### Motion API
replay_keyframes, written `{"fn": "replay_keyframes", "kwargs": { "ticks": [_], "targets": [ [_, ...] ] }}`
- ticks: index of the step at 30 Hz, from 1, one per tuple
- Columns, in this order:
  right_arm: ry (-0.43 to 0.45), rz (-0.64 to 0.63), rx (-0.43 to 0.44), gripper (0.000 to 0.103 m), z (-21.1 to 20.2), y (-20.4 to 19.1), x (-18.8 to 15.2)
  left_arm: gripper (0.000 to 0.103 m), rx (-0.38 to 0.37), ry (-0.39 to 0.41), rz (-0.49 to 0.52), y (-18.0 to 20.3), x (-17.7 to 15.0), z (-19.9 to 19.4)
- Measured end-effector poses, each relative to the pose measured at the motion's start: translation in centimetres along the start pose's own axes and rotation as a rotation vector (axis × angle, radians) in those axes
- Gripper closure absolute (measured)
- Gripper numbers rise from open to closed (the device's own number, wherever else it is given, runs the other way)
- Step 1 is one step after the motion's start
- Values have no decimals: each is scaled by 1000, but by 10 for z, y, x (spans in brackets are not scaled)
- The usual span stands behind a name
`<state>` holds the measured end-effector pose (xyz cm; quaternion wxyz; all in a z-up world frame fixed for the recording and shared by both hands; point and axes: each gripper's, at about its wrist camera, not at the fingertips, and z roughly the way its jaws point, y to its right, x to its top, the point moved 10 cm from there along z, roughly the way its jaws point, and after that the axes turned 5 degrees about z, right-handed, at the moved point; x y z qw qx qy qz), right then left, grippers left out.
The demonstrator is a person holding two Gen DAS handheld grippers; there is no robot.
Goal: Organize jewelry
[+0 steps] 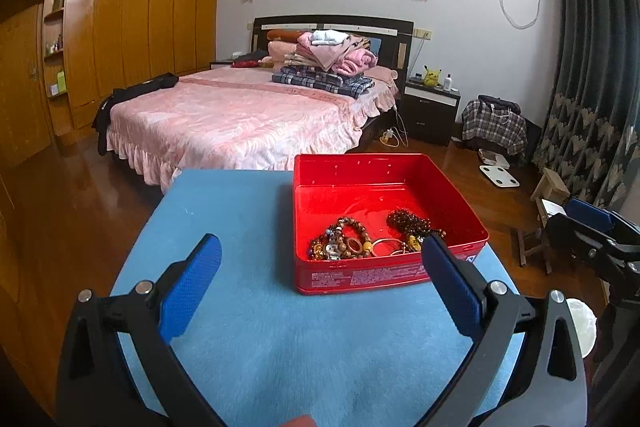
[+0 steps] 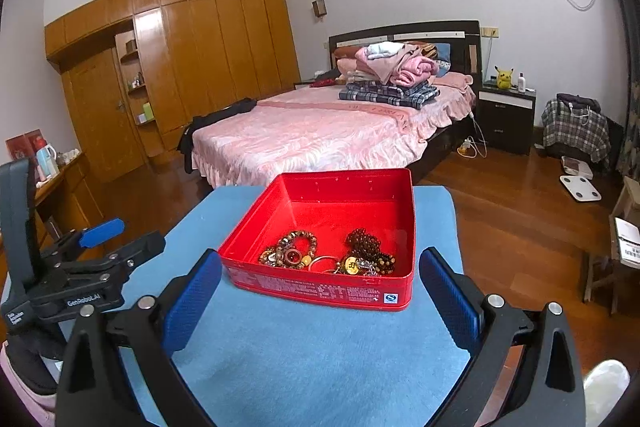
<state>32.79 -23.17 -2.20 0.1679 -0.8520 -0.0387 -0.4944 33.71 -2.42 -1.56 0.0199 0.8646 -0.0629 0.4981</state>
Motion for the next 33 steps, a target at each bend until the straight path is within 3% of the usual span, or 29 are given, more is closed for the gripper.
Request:
{"fn": "replay_keyframes", "kwargs": {
  "ticks": [13, 33],
  "targets": [
    [38, -29, -5, 6, -21, -8, 6, 6, 12, 52, 13, 4, 7, -25],
    [44, -44, -2, 6, -27, -13, 7, 6, 16, 66, 17, 4, 13, -35]
  ]
}}
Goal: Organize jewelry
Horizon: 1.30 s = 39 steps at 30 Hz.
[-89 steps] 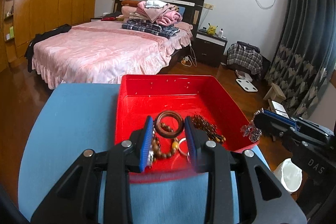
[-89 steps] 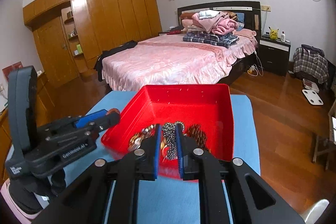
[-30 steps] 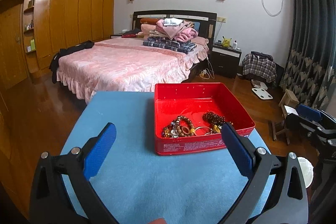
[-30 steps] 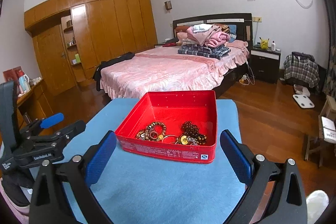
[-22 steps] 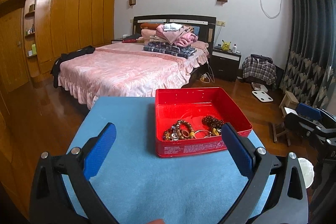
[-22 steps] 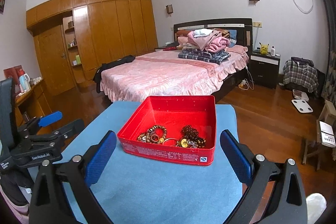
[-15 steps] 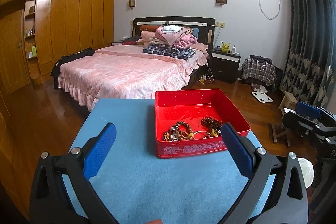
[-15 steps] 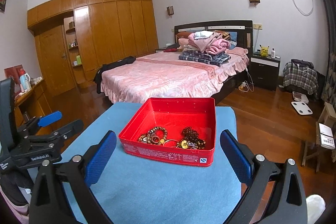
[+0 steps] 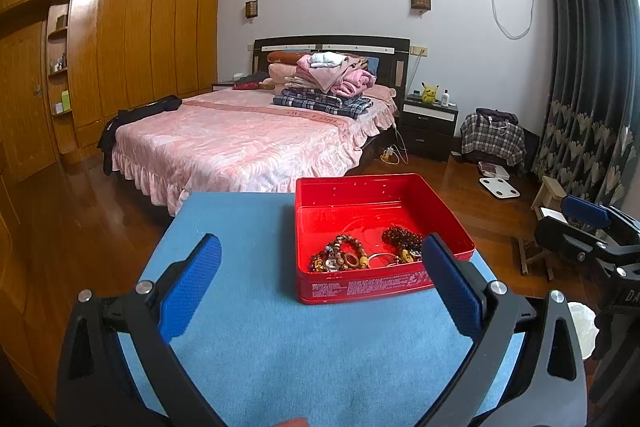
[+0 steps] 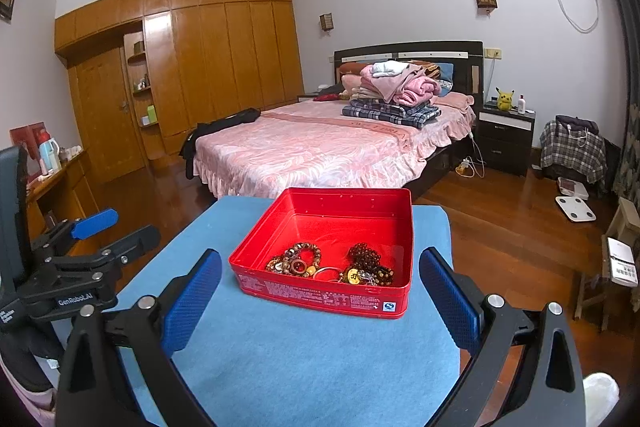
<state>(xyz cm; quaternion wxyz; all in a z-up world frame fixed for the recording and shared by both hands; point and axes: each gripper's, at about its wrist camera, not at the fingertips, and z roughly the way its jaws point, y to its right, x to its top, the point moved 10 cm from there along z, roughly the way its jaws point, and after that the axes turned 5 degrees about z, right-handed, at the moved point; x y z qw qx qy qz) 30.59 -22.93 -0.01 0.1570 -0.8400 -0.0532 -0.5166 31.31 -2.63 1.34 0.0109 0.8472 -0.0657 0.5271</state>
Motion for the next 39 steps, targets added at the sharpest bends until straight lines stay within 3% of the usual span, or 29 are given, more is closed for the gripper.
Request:
{"fn": "replay_keyframes", "kwargs": {
  "ticks": [39],
  "targets": [
    [-9, 1, -9, 6, 2, 4, -2, 6, 4, -1, 6, 0, 0, -1]
  ]
}}
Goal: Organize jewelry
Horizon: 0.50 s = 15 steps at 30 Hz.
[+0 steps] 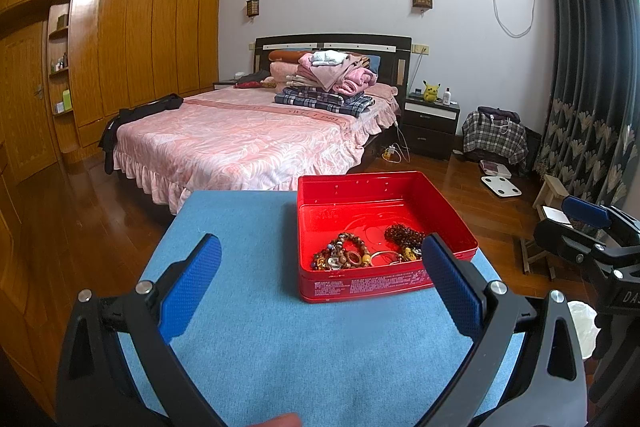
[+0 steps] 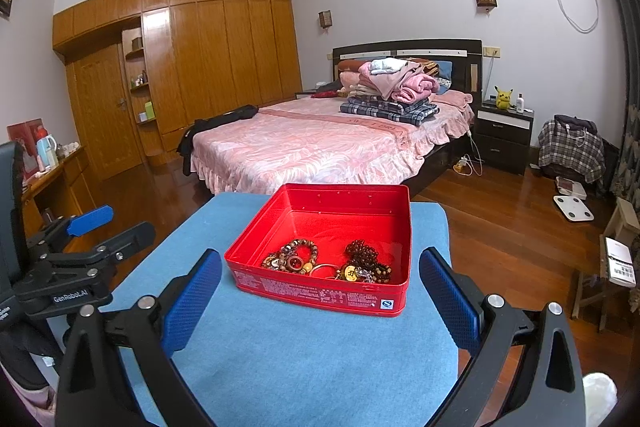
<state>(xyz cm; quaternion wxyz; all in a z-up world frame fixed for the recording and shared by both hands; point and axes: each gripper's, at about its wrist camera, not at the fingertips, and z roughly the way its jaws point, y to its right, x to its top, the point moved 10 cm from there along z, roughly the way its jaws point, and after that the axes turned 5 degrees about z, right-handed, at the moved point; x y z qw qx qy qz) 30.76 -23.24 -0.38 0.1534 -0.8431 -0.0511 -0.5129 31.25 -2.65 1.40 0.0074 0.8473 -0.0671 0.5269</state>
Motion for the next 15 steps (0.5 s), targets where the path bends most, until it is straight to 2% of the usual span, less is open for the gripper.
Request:
{"fn": "replay_keyframes", "kwargs": {
  "ticks": [15],
  "targets": [
    [-3, 1, -2, 6, 1, 1, -1, 6, 0, 0, -1, -1, 0, 1]
  ]
}}
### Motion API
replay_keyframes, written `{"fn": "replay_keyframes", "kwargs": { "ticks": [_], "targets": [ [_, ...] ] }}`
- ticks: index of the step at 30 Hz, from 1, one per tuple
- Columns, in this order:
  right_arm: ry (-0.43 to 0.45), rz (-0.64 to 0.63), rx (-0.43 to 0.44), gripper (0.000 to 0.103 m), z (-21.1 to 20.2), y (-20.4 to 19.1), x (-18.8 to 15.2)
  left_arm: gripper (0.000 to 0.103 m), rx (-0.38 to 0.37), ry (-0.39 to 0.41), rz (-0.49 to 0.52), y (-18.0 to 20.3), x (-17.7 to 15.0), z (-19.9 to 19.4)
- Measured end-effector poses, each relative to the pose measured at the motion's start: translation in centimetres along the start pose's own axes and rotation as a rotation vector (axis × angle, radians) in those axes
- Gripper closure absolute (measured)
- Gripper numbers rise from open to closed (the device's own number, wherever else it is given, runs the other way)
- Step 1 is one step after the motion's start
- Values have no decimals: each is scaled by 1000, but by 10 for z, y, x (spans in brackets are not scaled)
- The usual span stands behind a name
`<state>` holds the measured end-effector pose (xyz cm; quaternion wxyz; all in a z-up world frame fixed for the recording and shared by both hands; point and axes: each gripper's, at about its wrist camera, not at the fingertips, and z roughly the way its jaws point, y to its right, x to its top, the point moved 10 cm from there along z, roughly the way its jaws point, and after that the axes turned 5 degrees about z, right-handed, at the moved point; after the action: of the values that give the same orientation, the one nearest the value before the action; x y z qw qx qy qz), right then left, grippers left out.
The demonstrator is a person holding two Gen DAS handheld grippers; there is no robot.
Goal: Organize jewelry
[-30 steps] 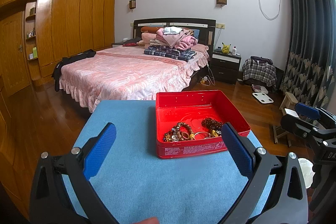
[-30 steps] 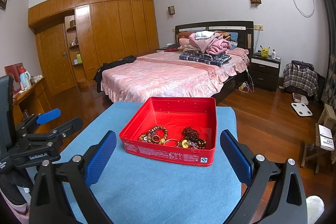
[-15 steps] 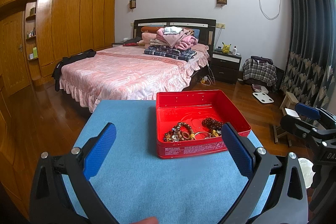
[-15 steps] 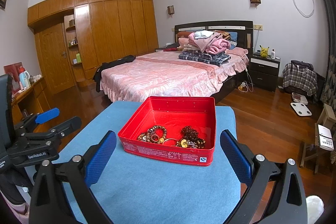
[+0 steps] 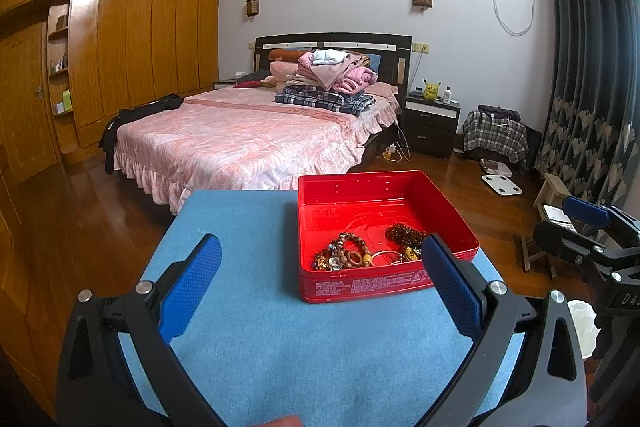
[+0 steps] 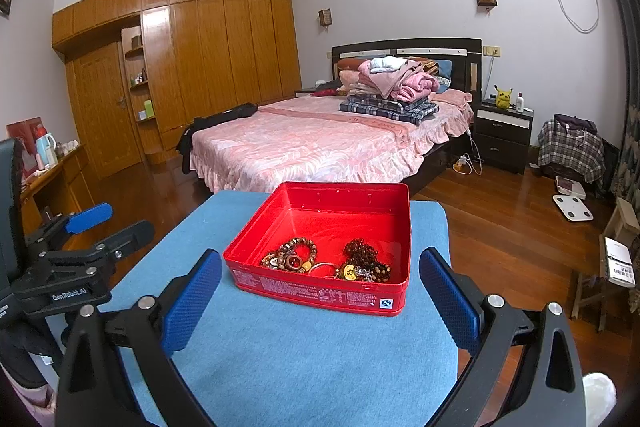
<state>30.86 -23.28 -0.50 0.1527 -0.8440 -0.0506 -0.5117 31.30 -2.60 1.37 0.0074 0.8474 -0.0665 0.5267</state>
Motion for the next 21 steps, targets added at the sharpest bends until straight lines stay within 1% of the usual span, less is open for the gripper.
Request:
{"fn": "replay_keyframes", "kwargs": {
  "ticks": [5, 21],
  "targets": [
    [0, -1, 0, 6, 1, 0, 0, 6, -1, -1, -9, -6, -4, 3],
    [-1, 1, -1, 6, 1, 0, 0, 6, -1, -5, -15, -10, -7, 5]
  ]
}}
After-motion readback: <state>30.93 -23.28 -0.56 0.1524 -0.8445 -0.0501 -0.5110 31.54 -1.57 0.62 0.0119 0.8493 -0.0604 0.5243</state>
